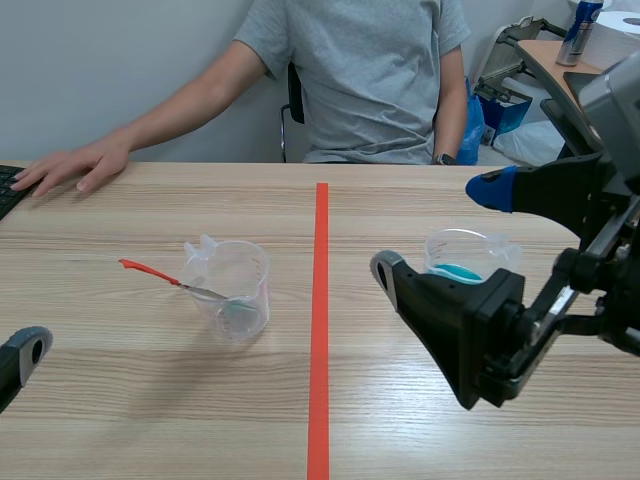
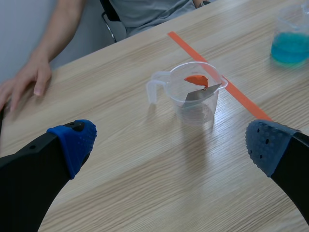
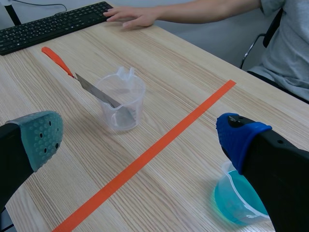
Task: Do the redox reaction experiment.
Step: 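Return to the home posture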
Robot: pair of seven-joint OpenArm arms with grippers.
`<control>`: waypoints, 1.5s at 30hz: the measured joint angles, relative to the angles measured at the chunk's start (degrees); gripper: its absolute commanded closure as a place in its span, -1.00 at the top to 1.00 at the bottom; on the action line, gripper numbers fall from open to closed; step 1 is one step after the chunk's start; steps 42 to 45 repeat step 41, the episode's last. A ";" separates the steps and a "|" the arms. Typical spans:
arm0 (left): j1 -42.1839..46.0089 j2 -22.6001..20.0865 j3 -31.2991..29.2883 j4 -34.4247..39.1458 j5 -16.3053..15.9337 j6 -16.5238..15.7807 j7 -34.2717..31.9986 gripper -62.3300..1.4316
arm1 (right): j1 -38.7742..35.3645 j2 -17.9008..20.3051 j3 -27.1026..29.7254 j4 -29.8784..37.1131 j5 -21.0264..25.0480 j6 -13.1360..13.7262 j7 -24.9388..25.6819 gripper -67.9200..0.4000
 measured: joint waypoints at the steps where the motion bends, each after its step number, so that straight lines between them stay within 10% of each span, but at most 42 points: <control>1: 0.00 0.00 0.00 0.00 0.00 0.00 -1.07 1.00 | 0.00 0.00 0.00 0.00 0.00 0.00 0.00 1.00; 45: 0.00 0.00 0.00 0.00 -0.02 -0.04 -2.49 1.00 | 0.00 0.00 0.00 0.00 0.00 -0.42 0.00 1.00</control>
